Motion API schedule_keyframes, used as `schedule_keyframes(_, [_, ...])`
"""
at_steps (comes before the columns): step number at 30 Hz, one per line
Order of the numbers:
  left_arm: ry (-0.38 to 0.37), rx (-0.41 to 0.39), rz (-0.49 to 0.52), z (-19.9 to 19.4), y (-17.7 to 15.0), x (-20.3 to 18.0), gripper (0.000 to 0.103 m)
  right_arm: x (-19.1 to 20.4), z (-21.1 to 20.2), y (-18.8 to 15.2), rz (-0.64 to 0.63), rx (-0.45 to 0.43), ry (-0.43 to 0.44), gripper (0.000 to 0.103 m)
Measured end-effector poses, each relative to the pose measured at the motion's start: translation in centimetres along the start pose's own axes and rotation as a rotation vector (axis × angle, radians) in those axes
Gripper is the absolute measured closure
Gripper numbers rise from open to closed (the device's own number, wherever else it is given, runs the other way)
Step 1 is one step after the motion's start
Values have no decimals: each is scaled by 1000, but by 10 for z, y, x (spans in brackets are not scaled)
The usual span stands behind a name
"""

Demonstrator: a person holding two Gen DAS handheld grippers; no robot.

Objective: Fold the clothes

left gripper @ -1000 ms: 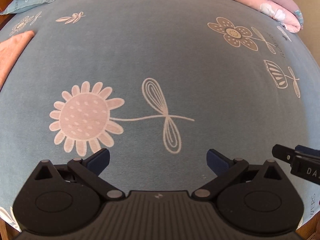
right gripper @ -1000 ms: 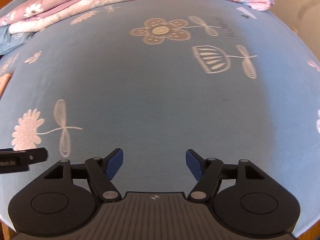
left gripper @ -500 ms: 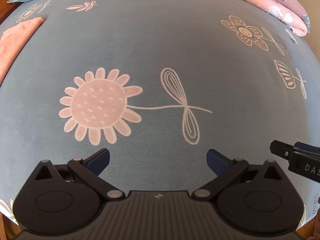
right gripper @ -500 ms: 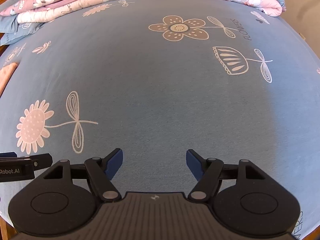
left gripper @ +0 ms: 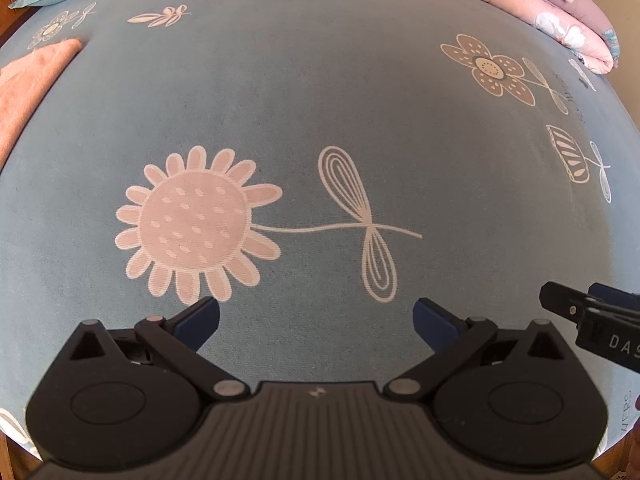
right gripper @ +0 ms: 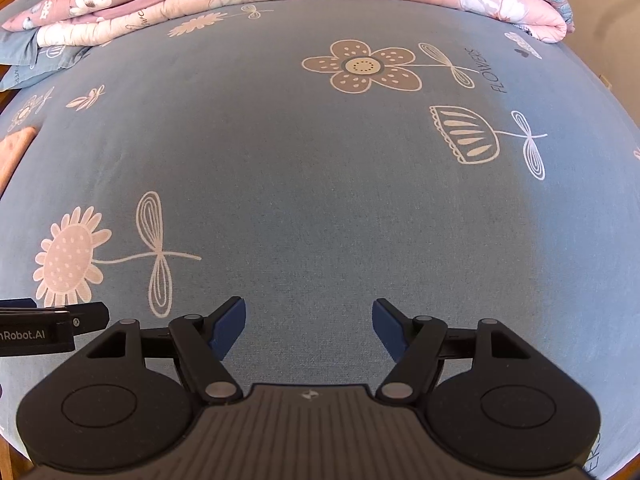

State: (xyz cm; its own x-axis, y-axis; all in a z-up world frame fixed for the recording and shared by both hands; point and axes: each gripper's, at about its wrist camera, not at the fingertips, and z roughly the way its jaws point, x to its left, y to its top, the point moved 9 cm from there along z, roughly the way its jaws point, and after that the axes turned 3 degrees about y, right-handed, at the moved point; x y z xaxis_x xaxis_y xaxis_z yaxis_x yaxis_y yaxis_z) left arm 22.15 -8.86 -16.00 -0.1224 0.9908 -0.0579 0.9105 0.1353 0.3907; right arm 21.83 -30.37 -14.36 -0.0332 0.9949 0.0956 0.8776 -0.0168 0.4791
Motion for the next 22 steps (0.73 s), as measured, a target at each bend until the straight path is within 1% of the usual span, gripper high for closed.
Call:
schedule_keyframes(5, [-4,0,8,-12,4,-2,1,0,-6,2,-1,6,-1,28])
schedule_keyframes(8, [-19,1,14,-23,6,-5,1,2,-14,4,-10,7,1,28])
schedule_keyframes(14, [-16,-15,36,-42,12,-8,1,6,-31,9,-24,9,15,28])
schedule_keyframes(17, [-2,-23,40,-44,14,-9,1,6,-34,12,-25,1,16,28])
schedule_keyframes(22, [-10,-12,31,-42,14,-11,1,5,-33,15,-15,-2,14,28])
